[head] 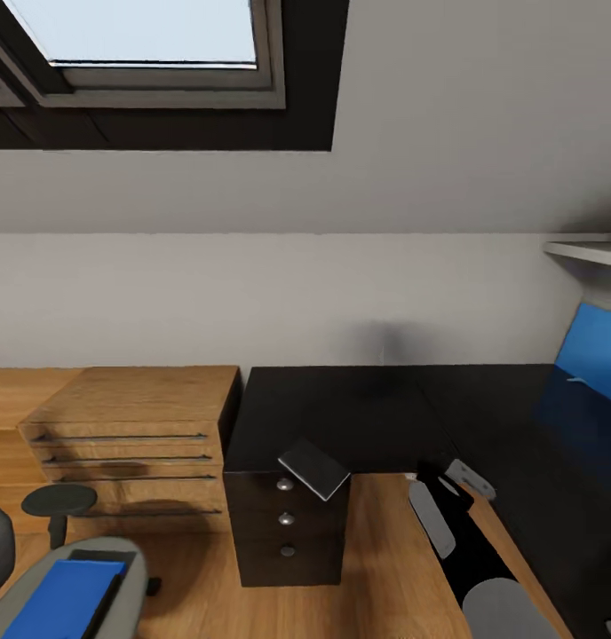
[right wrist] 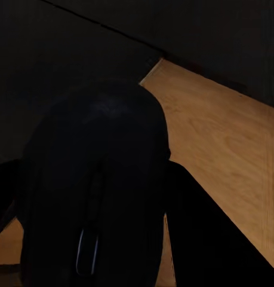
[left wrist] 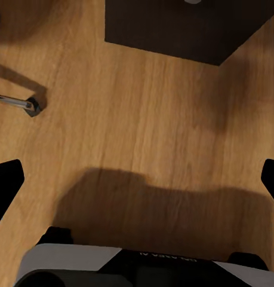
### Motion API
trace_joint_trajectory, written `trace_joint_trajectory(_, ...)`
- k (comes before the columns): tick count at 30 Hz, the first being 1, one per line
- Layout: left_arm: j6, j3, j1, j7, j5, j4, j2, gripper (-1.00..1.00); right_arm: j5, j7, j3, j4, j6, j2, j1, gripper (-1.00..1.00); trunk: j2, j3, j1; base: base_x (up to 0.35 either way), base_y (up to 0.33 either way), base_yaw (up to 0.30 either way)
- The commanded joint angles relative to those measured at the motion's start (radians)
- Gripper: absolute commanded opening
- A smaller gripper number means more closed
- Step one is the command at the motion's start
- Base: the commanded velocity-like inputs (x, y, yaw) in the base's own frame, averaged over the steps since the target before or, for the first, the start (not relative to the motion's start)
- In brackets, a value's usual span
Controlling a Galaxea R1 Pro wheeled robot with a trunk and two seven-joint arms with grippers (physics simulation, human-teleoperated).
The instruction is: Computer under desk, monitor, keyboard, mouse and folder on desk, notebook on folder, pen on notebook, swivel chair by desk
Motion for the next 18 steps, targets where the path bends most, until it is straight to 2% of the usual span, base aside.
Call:
trace_joint_trajectory(1,0.004,-0.002,0.000,0.007,0.008,-0.003,0.000,1.00,-0.005,-0.007,-0.002,0.001,-0.001,-0.001,0.000,-1.00,-0.001,0.000,0.000,0.000,0.000,-0.246)
trace_joint_trajectory(4,0.004,-0.002,0.000,0.007,0.009,-0.001,0.000,1.00,-0.005,-0.007,-0.018,0.009,-0.019,-0.003,-0.001,-1.00,-0.001,0.002,0.000,0.000,0.000,-0.246)
trace_joint_trajectory(9,-0.003,-0.002,0.000,0.007,0.009,0.000,0.000,1.00,-0.004,-0.007,-0.022,0.015,-0.032,-0.004,-0.001,-1.00,-0.001,0.006,0.000,0.000,0.000,-0.244)
trace_joint_trajectory(13,-0.082,-0.002,0.000,0.007,0.009,0.017,-0.003,1.00,-0.004,-0.007,-0.024,0.015,-0.034,-0.005,-0.001,-1.00,-0.001,0.009,0.000,0.000,0.000,-0.243)
trace_joint_trajectory(14,-0.124,-0.002,0.000,0.007,0.009,0.026,-0.005,1.00,-0.004,-0.007,-0.042,0.019,-0.042,-0.005,-0.001,-1.00,-0.001,0.010,0.000,0.000,0.000,-0.242)
trace_joint_trajectory(18,-0.143,-0.002,0.000,0.008,0.009,0.029,-0.005,1.00,-0.004,-0.007,-0.069,0.051,-0.055,-0.005,0.000,-1.00,-0.001,0.013,0.000,0.000,0.000,-0.241)
